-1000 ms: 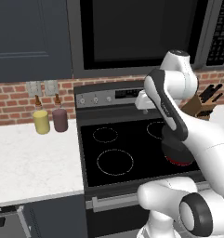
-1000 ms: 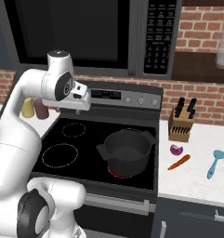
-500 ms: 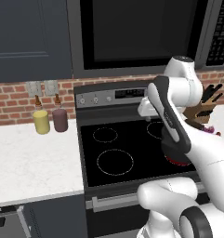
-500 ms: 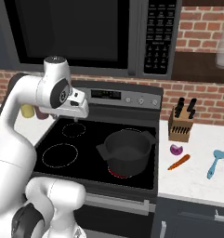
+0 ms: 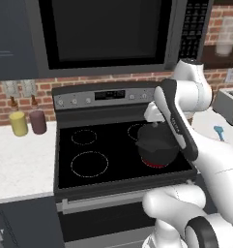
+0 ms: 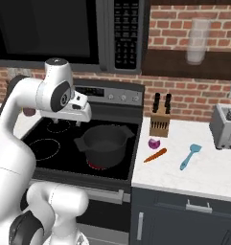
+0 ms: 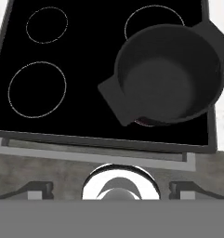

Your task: Put the carrot and onion in the pot. Retrieve the spatula and lightly stir the vegetables in the pot.

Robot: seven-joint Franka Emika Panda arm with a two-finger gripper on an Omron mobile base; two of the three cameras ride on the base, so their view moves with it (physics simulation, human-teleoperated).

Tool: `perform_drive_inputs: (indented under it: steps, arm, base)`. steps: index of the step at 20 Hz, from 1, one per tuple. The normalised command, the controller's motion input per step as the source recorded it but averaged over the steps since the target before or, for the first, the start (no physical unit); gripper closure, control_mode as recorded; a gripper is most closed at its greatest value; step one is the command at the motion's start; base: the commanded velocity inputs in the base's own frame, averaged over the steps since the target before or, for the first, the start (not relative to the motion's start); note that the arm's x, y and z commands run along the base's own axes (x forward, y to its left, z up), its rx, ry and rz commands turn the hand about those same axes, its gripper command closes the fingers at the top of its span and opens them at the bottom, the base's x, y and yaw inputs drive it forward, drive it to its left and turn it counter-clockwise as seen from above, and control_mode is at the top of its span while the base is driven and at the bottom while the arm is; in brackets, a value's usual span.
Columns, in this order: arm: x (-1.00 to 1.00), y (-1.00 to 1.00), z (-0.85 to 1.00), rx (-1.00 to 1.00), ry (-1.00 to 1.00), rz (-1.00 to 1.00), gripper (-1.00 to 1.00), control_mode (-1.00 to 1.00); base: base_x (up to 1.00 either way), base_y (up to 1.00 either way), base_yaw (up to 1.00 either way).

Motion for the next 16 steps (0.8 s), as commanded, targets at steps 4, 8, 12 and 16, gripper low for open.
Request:
perform_drive_inputs:
  steps: [4,8,12,16]
  arm:
    - [0.0,0.0,0.0,0.0,0.0,0.0,-1.0,1.0]
    - [0.0,0.0,0.0,0.0,0.0,0.0,-1.0,1.0]
    - [0.0,0.0,0.0,0.0,0.0,0.0,-1.0,1.0]
    - [0.0,0.0,0.0,0.0,0.0,0.0,-1.0,1.0]
  base:
    - [-0.07,-0.67,0.0]
    - [0.07,-0.59,0.0]
    - [0.31,-0.31,0.0]
    - [0.42,-0.04,0.0]
